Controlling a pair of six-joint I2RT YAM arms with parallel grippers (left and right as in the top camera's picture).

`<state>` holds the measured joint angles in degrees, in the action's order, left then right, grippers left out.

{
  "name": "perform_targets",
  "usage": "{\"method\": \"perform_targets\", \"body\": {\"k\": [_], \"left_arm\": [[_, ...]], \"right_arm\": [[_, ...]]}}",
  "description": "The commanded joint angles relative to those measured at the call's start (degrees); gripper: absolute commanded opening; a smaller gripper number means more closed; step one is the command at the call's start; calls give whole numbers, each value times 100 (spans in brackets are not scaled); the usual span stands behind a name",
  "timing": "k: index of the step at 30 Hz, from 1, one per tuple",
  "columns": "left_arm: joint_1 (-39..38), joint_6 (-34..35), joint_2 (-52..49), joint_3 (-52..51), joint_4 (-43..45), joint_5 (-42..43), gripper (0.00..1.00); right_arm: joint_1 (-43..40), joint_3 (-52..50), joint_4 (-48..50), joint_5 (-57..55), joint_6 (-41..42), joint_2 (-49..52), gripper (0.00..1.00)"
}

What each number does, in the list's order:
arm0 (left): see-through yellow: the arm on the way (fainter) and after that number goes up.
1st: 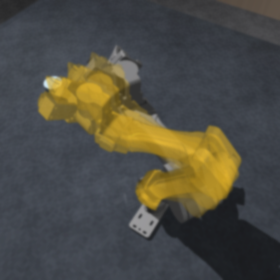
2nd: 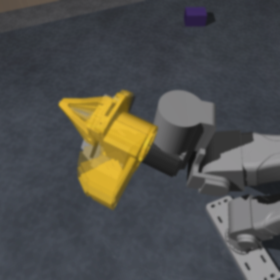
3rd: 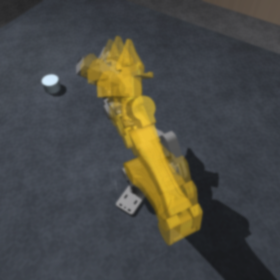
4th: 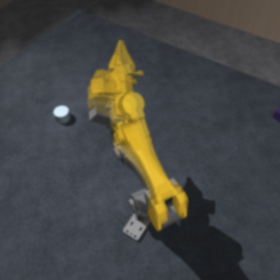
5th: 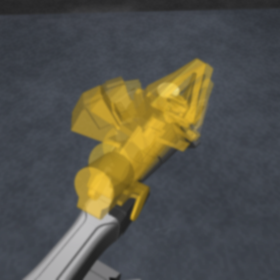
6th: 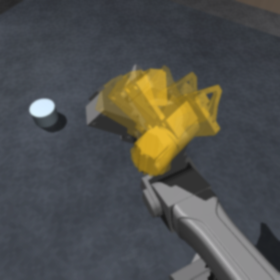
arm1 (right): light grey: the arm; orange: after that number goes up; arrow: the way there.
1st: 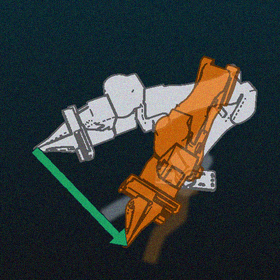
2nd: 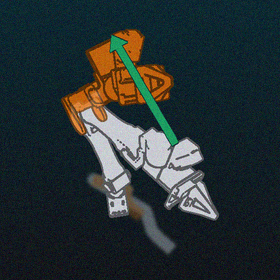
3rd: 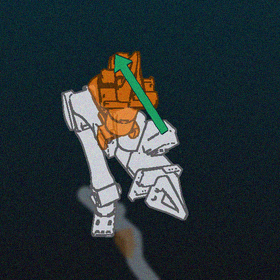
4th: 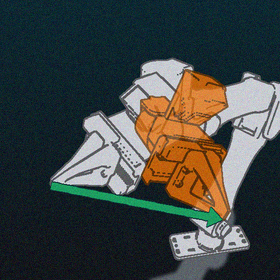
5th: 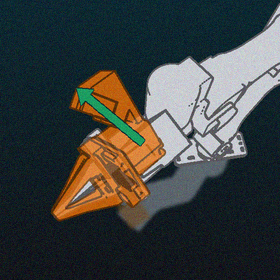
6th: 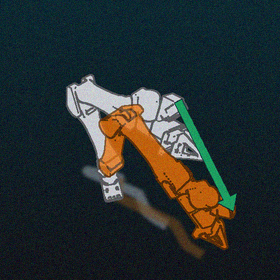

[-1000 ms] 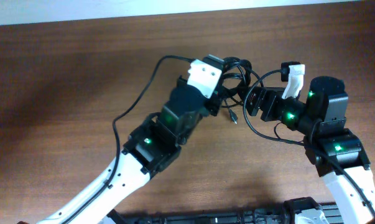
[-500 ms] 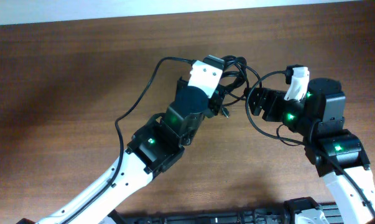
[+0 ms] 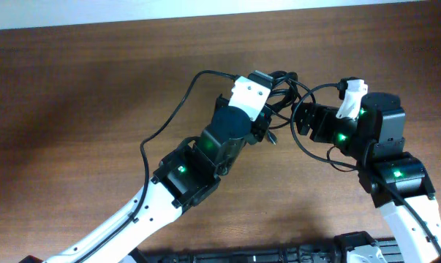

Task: Untangle cables

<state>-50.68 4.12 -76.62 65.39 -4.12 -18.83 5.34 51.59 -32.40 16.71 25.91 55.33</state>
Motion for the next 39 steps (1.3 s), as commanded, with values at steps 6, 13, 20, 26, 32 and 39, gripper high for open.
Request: {"method": "perform_targets", "body": {"k": [6,13,20,26,32,39], "left_arm": [[-35,9,7,50,46,-46,0],[-35,-1670,7,50,-232,-48,0],[-17,-2634,7,50,-415,-638,0],[-24,-2389,7,50,-409,-750,0],[-20,-1497,7,50,-356,-695,0],[-44,-361,7,50,-308,-621,0]], "right_arm": [[24,39,-728,-1853,11,-61,80],[24,39,-1049,-2667,160,-61,80],[24,39,-1069,-2712,162,-61,80],[24,39,-1067,-2459,157,-61,84],[24,50,-778,-1475,-647,-66,84],[26,50,-424,-278,-1215,-66,84]]}}
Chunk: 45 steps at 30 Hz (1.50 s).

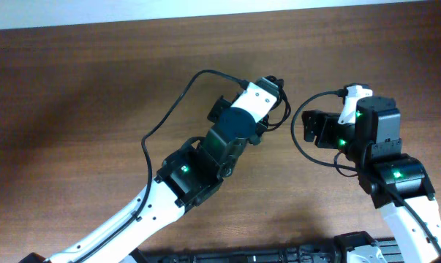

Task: Untangle cables

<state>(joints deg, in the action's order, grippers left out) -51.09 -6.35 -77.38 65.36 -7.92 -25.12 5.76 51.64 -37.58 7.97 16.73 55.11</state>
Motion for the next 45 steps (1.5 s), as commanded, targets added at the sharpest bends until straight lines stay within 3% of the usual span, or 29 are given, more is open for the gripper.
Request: {"method": "perform_targets", "body": {"k": [1,19,36,45], "left_arm": [[-26,684,83,52,74,68,0],[-691,728,83,52,330,199,0],[-688,721,90,55,538,63,0],[-688,719,118,55,612,-750,0]], "right_arm": [[-17,46,122,680,-297,-44,84],[-17,46,297,872,-177,-39,84],[-17,44,-212,-533,223,-37,84],[-17,44,-317,-765,223,-37,84]]}}
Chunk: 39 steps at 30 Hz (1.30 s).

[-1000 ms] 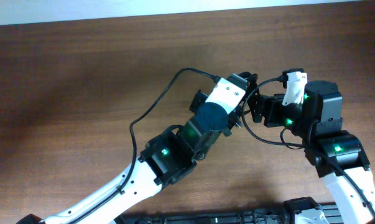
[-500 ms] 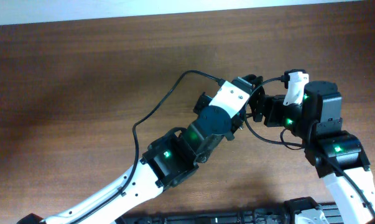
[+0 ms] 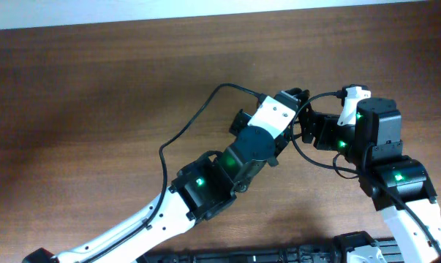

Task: Untangle cables

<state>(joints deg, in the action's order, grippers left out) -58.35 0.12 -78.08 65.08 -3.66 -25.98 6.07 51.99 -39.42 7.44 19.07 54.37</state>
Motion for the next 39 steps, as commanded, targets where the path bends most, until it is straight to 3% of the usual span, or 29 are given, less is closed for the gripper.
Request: {"method": "perform_targets", "body": {"k": [1,8,17,26,39], "left_arm": [[37,74,199,83,212,-660,0],[39,-271,323,83,286,-732,0],[166,-1296,326,83,407,-2133,0],[638,-1353,326,83,407,-2337,0],[691,-1353,326,83,409,-2312,0]], "right_arm": [[-48,9,-155,-754,-11,48,84],[-48,9,-260,-992,-13,251,84],[-48,11,-264,-1010,-13,264,84],[-48,9,-282,-1012,-13,262,84],[-48,11,-273,-933,-15,262,84]]}}
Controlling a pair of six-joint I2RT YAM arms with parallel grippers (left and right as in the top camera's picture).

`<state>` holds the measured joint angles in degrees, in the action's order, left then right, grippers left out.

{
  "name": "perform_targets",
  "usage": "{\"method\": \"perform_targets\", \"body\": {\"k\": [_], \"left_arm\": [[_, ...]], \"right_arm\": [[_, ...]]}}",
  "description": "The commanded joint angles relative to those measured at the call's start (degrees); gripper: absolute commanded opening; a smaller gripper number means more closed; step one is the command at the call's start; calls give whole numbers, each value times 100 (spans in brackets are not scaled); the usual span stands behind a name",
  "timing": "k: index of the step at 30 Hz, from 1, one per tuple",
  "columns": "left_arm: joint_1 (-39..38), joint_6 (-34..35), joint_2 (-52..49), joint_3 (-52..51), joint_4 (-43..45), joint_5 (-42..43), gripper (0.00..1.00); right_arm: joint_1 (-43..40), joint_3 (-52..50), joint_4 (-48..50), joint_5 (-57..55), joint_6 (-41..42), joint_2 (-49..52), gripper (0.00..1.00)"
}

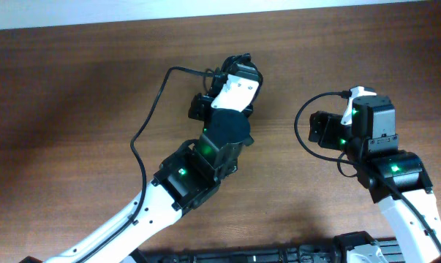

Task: Untangle cables

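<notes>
Two black cables lie apart in the overhead view. The long cable (148,109) runs from my left gripper (238,61) leftward, then curves down along the left arm. Its bunched end sits in the left gripper, which is shut on it at the far middle of the table. The shorter cable (299,135) forms a loop around my right gripper (315,128), which looks shut on it. The exact grip point is hidden by the fingers. A gap of bare wood separates the two grippers.
The brown wooden table (74,109) fills the view, with a pale wall edge (205,9) along the far side. Both arm bodies cross the near half. A dark fixture (279,256) lies at the near edge.
My left gripper has moved left and farther back with its cable bunch, away from the right gripper. The two cables no longer meet. The right gripper shifted slightly right, keeping its loop.
Both grippers were close together in a knot of black cable at the far right. Then they stood slightly apart, then the left closed in on the right again. Now the left gripper holds the long cable well to the left, separate from the right's loop.
</notes>
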<state>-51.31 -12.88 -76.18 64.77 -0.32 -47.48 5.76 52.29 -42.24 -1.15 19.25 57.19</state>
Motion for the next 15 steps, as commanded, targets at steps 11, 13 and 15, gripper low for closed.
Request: {"method": "perform_targets", "body": {"k": [11,13,15], "left_arm": [[-225,323,136,114,72,850,0],[-304,468,136,114,72,1176,0],[-387,468,136,114,74,1329,0]], "right_arm": [[-17,-20,885,1926,-37,-17,85],[-17,-20,1049,2210,-35,-17,86],[-17,-20,1152,2317,-33,-17,86]]}}
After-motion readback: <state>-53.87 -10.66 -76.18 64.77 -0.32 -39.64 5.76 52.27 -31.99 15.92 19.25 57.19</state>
